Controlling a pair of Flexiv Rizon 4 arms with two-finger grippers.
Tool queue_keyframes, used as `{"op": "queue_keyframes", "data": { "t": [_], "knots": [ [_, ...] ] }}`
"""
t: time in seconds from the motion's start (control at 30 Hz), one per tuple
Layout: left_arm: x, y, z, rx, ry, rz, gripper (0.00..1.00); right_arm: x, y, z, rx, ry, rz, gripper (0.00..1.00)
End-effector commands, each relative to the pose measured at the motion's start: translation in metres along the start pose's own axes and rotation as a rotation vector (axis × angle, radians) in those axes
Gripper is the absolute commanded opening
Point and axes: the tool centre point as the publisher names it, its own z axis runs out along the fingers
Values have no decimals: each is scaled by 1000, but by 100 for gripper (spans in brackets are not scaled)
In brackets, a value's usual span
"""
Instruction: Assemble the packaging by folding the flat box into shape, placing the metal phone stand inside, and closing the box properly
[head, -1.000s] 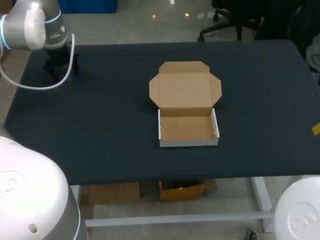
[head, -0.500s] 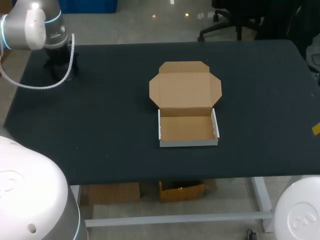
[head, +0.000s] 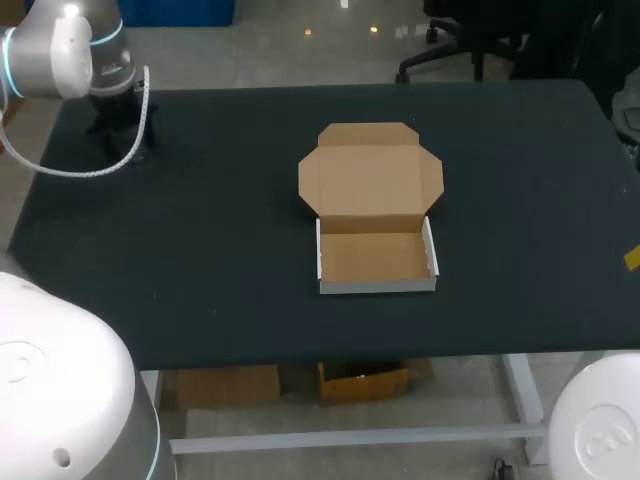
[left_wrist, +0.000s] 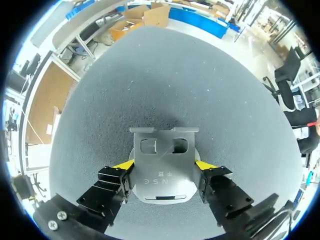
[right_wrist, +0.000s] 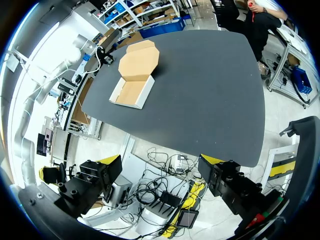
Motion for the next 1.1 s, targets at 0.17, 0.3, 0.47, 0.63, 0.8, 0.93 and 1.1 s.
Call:
{"op": "queue_keyframes", "data": {
  "t": [0.17, 0.3, 0.47, 0.63, 0.8, 0.93, 1.1],
  "knots": [
    [1, -3, 3, -1, -1, 0, 0, 1, -1, -2, 0, 1, 0, 100],
    [0, -2, 2, 1, 2, 1, 0, 1, -1, -2, 0, 1, 0, 100],
    [-2, 3, -2, 6, 26, 11, 0, 1, -1, -2, 0, 1, 0, 100],
    [-3, 10, -7, 18, 30, 22, 0, 1, -1, -2, 0, 1, 0, 100],
    [-4, 21, -15, 36, 26, 40, 0, 1, -1, -2, 0, 1, 0, 100],
    [-5, 31, -20, 45, 19, 57, 0, 1, -1, -2, 0, 1, 0, 100],
    [-5, 44, -29, 47, 9, 78, 0, 1, -1, -2, 0, 1, 0, 100]
  ]
}}
